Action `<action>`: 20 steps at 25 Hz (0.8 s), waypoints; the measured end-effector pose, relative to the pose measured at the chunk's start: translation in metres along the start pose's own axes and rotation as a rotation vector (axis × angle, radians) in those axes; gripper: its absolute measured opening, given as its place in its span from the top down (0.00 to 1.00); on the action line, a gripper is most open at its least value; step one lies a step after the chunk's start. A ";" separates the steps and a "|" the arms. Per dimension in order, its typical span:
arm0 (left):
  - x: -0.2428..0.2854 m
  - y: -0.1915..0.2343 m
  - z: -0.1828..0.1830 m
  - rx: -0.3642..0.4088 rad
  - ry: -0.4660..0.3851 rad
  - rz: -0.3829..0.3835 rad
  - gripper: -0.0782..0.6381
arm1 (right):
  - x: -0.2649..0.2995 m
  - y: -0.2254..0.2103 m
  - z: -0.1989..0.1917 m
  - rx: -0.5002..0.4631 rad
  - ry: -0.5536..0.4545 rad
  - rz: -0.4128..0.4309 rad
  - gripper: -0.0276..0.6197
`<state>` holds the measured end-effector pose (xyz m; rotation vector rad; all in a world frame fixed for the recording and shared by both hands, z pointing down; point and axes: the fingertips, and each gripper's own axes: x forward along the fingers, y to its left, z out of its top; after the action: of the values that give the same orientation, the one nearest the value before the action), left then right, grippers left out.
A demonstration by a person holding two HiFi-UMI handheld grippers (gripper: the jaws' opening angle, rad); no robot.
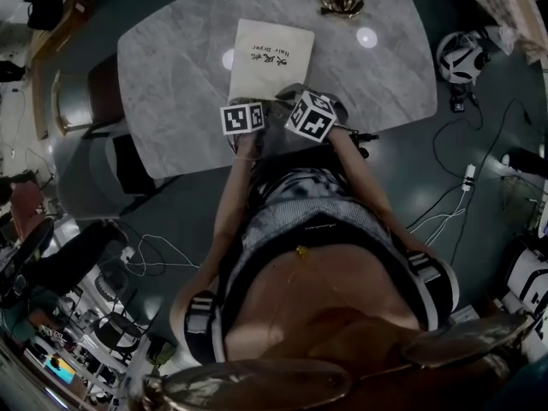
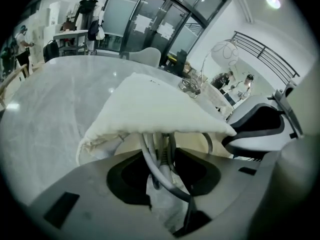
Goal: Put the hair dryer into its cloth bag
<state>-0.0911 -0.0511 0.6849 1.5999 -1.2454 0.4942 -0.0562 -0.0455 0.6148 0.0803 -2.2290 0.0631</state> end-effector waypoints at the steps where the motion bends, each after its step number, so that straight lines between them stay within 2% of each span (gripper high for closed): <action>1: 0.002 0.000 0.002 0.000 -0.004 0.000 0.68 | 0.000 0.000 -0.001 0.000 0.002 0.000 0.84; 15: 0.022 0.004 0.024 0.002 -0.059 -0.008 0.68 | 0.000 0.001 -0.004 0.013 0.017 -0.004 0.84; 20: 0.030 0.007 0.026 0.025 -0.092 -0.003 0.68 | 0.001 0.003 -0.006 0.027 0.024 -0.010 0.84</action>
<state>-0.0924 -0.0879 0.7009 1.6616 -1.3097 0.4395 -0.0522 -0.0418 0.6192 0.1050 -2.2042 0.0886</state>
